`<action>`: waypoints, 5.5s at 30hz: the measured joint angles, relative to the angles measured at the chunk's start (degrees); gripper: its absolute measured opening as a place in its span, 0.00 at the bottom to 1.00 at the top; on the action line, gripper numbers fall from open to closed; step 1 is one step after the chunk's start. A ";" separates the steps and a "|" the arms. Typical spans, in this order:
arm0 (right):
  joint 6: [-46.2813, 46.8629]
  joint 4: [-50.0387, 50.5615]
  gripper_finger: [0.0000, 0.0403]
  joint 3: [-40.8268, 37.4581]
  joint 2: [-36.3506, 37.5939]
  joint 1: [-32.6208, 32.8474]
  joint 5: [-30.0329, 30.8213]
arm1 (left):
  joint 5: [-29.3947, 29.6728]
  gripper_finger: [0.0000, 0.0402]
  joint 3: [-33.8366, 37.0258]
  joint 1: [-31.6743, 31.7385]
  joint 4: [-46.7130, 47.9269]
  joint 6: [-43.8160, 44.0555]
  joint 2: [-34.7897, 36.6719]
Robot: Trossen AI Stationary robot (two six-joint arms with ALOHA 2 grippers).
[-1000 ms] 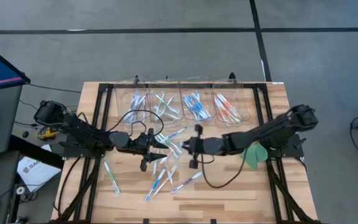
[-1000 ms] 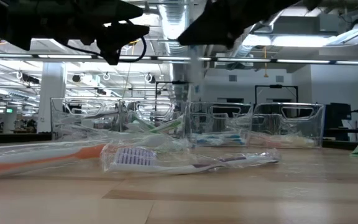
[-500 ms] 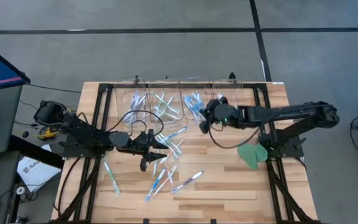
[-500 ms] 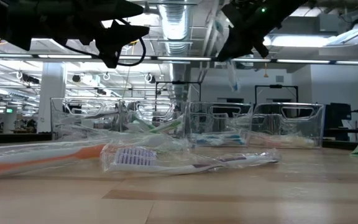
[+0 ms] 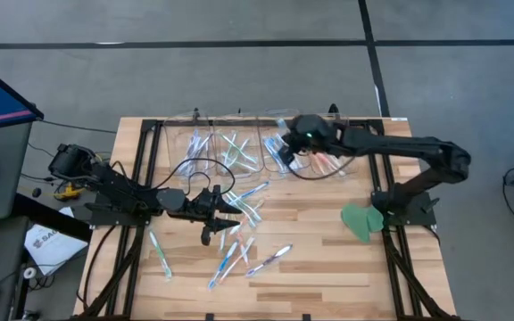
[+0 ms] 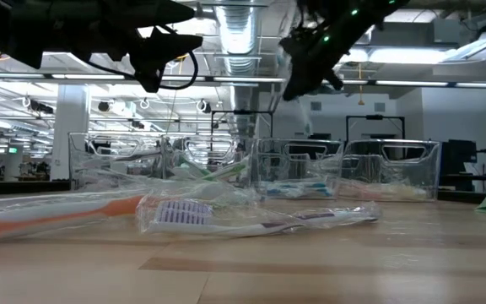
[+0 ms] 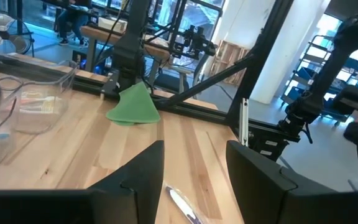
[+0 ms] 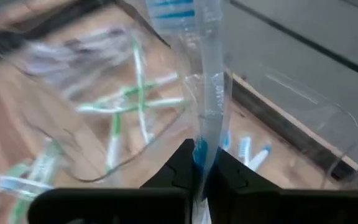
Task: Pick & Place Toothbrushes
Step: Put the blue toothbrush into the middle right transparent bin, then put the green toothbrush into the middle left transparent bin
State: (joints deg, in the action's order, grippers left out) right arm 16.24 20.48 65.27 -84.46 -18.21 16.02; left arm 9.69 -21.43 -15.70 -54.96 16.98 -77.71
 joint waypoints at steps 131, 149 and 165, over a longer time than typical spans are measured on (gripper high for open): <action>-14.57 -24.29 0.69 0.79 -19.79 29.76 -11.69 | -1.30 0.46 3.32 -2.24 8.07 -5.97 4.15; -15.82 -29.08 0.68 4.44 -32.75 24.52 -11.18 | -1.53 0.46 3.42 -2.25 10.61 -5.98 4.15; -16.23 -27.81 0.68 4.31 -33.03 24.25 -8.62 | -1.36 0.46 3.43 -2.25 11.02 -5.95 4.15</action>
State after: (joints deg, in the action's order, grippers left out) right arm 0.01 -7.33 69.58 -117.49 6.05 7.41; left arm 8.34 -18.00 -17.96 -43.94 11.03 -73.56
